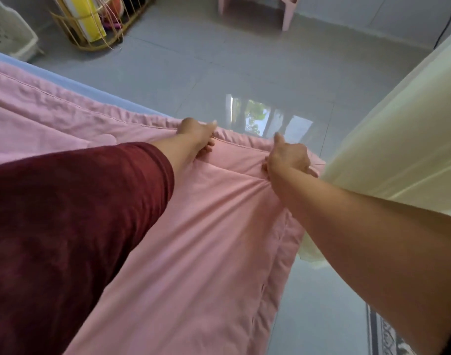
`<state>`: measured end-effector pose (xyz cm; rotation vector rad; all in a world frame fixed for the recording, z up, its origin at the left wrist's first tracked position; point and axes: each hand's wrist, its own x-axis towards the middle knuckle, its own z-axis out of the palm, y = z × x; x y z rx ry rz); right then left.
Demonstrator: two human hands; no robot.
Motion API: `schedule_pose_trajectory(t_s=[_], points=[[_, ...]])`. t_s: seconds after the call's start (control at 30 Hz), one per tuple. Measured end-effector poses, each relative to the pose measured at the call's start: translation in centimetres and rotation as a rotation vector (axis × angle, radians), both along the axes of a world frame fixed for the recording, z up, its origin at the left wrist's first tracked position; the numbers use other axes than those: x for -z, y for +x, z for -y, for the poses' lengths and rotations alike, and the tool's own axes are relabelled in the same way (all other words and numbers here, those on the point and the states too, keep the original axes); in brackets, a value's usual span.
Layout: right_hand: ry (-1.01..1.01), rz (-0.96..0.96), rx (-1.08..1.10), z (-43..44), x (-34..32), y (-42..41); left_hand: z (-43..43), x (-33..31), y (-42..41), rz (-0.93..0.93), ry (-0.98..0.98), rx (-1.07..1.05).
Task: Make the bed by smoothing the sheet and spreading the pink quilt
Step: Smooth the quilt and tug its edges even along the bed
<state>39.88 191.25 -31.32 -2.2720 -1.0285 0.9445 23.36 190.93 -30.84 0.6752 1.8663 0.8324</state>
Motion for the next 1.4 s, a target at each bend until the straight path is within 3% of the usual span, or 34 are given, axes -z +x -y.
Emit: schedule_pose_trajectory(t_s=[0.07,0.17,0.27,0.37,0.6,0.8,0.93,1.1,1.2,1.3,1.4], points=[[-0.069,0.115,-0.139,0.8,-1.1,-0.2,0.4,-0.3,0.1,-0.111,0.016,0.038],[-0.166,0.227,-0.28,1.0,-1.3,-0.9,1.5,-0.2,-0.5,-0.11,0.035,0.041],[-0.104,0.237,-0.424,1.3,-2.6,-2.4,2.5,-0.9,-2.5,-0.222,0.07,-0.013],[0.022,0.156,-0.564,1.7,-4.1,-5.6,3.6,-1.8,-7.0,-0.343,0.057,-0.119],[0.03,-0.146,-0.817,2.0,-5.0,-14.4,5.9,-2.4,-17.4,-0.431,0.03,-0.294],[0.278,0.157,-1.039,-0.9,-2.9,-19.6,3.3,-1.7,-22.3,-0.447,0.042,-0.364],[0.35,0.203,-1.188,-3.1,-0.4,-22.7,-0.1,-1.5,-24.1,-0.341,-0.059,-0.511],[0.443,0.246,-1.178,-3.6,2.0,-24.8,-1.5,-0.3,-25.1,-0.38,-0.233,-0.542],[0.465,0.308,-1.215,-4.7,2.0,-25.5,-1.8,0.3,-25.7,-0.584,-0.184,-0.478],[0.505,0.404,-1.19,-6.0,1.9,-25.8,-3.2,-0.4,-26.1,-0.642,-0.088,-0.463],[0.432,0.474,-1.164,-6.0,2.0,-26.9,-4.2,-0.2,-27.0,-0.64,-0.123,-0.325]])
